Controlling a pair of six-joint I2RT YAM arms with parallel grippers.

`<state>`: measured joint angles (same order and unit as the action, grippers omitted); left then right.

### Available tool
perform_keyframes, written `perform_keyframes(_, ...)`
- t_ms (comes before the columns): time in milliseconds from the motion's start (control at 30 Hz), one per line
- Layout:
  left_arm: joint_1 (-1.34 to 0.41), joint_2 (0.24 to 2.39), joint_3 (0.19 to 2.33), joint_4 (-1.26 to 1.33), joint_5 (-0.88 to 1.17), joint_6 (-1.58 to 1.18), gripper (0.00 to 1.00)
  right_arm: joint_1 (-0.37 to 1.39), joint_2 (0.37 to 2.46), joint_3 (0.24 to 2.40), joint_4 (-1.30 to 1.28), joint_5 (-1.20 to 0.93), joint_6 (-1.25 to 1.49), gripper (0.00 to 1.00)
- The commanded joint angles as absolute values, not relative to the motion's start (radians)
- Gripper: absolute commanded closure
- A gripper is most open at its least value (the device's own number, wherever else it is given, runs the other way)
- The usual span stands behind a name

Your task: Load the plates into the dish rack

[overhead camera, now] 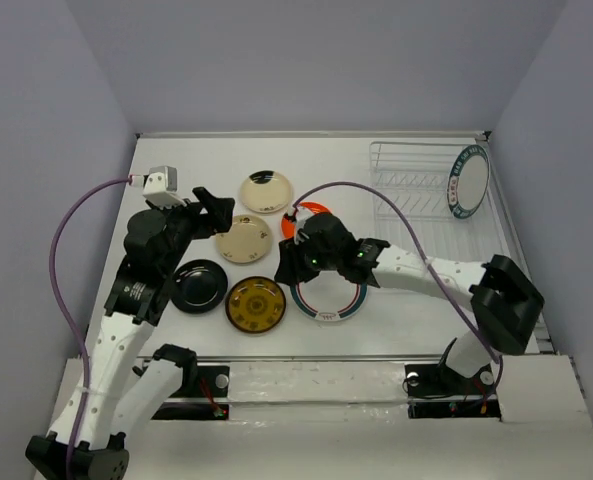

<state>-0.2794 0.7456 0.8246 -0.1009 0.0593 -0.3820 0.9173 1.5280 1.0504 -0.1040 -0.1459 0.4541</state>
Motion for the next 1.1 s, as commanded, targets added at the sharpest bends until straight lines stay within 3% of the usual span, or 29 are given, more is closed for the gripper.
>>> perform_keyframes(0, -0.273, 0.675, 0.798, -0.026, 0.02, -0.338, 0.03, 0.953, 1.687, 1.199, -0.077, -0.228, 0.413, 0.48)
perform_keyframes(267, -0.272, 0.598, 0.756, -0.017, 0.038, -0.319, 0.01, 0.962, 1.917, 1.382, -0.198, -0.258, 0.305, 0.47)
perform_keyframes(567, -0.275, 0.589, 0.759, -0.015, 0.077, -0.324, 0.01, 0.962, 2.025, 1.408, -0.218, -0.224, 0.304, 0.47)
perform_keyframes(1067, -0.275, 0.588, 0.755, -0.011, 0.092, -0.328, 0.01, 0.962, 1.908, 1.361, -0.233, -0.22, 0.273, 0.47)
